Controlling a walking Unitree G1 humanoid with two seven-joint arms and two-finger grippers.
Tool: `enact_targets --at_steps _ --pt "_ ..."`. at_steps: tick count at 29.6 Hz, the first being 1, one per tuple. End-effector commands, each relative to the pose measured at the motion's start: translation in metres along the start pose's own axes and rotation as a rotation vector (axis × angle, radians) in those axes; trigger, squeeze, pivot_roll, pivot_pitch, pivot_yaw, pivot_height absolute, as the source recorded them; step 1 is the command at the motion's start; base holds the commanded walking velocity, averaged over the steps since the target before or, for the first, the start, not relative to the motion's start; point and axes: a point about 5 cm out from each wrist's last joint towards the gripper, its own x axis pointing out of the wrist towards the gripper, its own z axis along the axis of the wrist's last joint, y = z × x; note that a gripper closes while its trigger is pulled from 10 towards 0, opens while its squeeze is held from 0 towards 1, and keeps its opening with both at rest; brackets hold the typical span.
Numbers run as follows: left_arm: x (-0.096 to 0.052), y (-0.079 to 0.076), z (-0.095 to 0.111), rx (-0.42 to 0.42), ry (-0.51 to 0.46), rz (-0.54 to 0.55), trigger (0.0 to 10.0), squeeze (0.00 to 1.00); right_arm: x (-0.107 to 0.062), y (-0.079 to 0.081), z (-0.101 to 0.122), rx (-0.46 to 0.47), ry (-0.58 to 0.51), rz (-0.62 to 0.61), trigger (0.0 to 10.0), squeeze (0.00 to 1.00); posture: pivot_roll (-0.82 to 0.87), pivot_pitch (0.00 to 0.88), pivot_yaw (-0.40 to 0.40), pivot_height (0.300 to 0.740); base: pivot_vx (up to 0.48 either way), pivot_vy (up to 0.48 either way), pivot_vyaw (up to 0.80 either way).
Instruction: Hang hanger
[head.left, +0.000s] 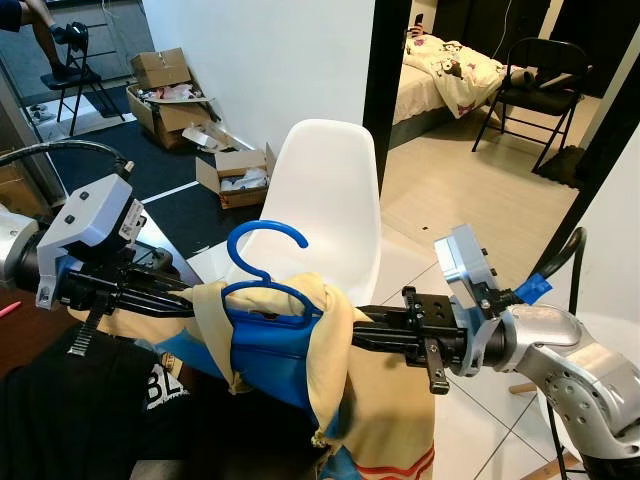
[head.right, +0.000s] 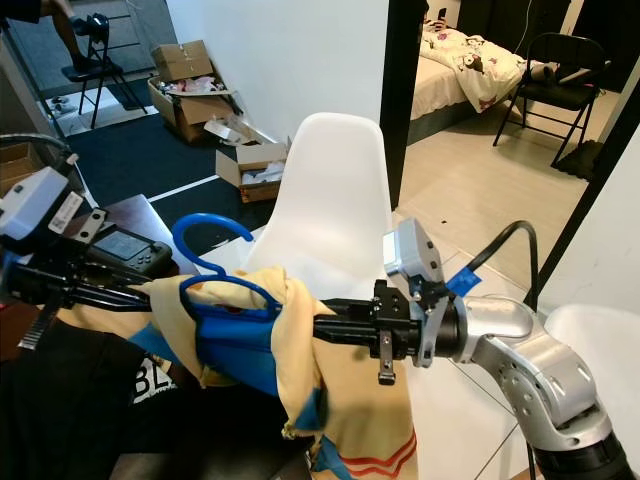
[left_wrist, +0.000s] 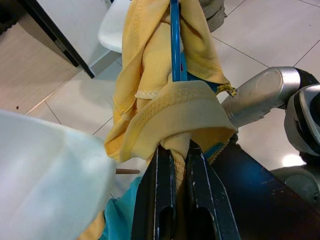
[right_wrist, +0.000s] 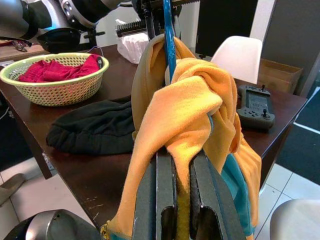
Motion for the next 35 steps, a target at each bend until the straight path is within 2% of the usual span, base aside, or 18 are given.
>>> enact_targets --at_steps 1,3,4,6,7,12,23,26,29,30,31,32,33,34,35 --pt "0.001 0.0 0.0 0.001 0.012 -0.017 0.0 0.0 0.008 0.007 0.014 -0.048 -0.067 0.057 0.0 0.0 0.06 0.0 0.04 0.74 0.0 0.0 0.0" --pt "0.003 0.0 -0.001 0.002 0.003 -0.011 0.0 0.0 0.008 0.005 0.015 -0.049 -0.078 0.036 0.0 0.0 0.06 0.0 0.038 0.74 0.0 0.0 0.0" --pt "0.004 0.0 -0.002 0.001 -0.003 -0.004 0.0 0.0 0.008 0.001 0.016 -0.047 -0.089 0.003 10.0 0.14 0.06 0.0 0.038 0.74 0.0 0.0 0.0" --pt "0.004 0.0 -0.002 0.001 -0.007 0.001 0.0 0.0 0.008 -0.001 0.017 -0.044 -0.097 -0.02 10.0 0.14 0.06 0.0 0.038 0.74 0.0 0.0 0.0" --pt "0.005 0.0 -0.003 0.0 -0.014 0.01 0.0 0.0 0.008 -0.005 0.016 -0.042 -0.103 -0.047 10.0 1.0 0.06 0.0 0.035 0.74 0.0 0.0 0.0" --pt "0.008 0.001 -0.006 -0.002 -0.027 0.027 0.0 0.0 0.006 -0.011 0.015 -0.036 -0.119 -0.096 10.0 1.0 0.05 0.0 0.033 0.74 0.0 0.0 0.0" --pt "0.014 0.004 -0.015 -0.027 -0.069 0.098 0.0 0.0 -0.009 -0.021 0.015 0.027 -0.247 -0.17 10.0 1.0 0.05 0.0 0.029 0.74 0.0 0.0 0.0" --pt "0.016 0.006 -0.019 -0.04 -0.089 0.151 0.0 0.0 -0.023 -0.033 0.013 0.042 -0.29 -0.274 10.0 1.0 0.05 0.0 0.025 0.74 0.0 0.0 0.0" --pt "0.016 0.007 -0.02 -0.043 -0.093 0.163 0.0 0.0 -0.026 -0.036 0.012 0.045 -0.299 -0.302 10.0 1.0 0.05 0.0 0.025 0.74 0.0 0.0 0.0" --pt "0.018 0.009 -0.022 -0.047 -0.106 0.2 0.0 0.0 -0.033 -0.044 0.01 0.049 -0.309 -0.389 10.0 1.0 0.04 0.0 0.027 0.74 0.0 0.0 0.0" --pt "0.018 0.009 -0.022 -0.047 -0.106 0.2 0.0 0.0 -0.033 -0.044 0.01 0.049 -0.309 -0.389 10.0 1.0 0.04 0.0 0.027 0.74 0.0 0.0 0.0" --pt "0.023 0.011 -0.024 -0.054 -0.129 0.239 0.0 0.0 -0.042 -0.053 0.007 0.056 -0.331 -0.489 10.0 1.0 0.04 0.0 0.028 0.74 0.0 0.0 0.0" --pt "0.023 0.011 -0.024 -0.054 -0.129 0.239 0.0 0.0 -0.042 -0.053 0.007 0.056 -0.331 -0.489 10.0 1.0 0.04 0.0 0.028 0.74 0.0 0.0 0.0" --pt "0.03 0.014 -0.027 -0.065 -0.16 0.281 0.0 0.0 -0.051 -0.063 0.004 0.072 -0.357 -0.596 10.0 1.0 0.03 0.0 0.03 0.74 0.0 0.0 0.0" --pt "0.03 0.014 -0.027 -0.065 -0.16 0.281 0.0 0.0 -0.051 -0.063 0.004 0.072 -0.357 -0.596 10.0 1.0 0.03 0.0 0.03 0.74 0.0 0.0 0.0"
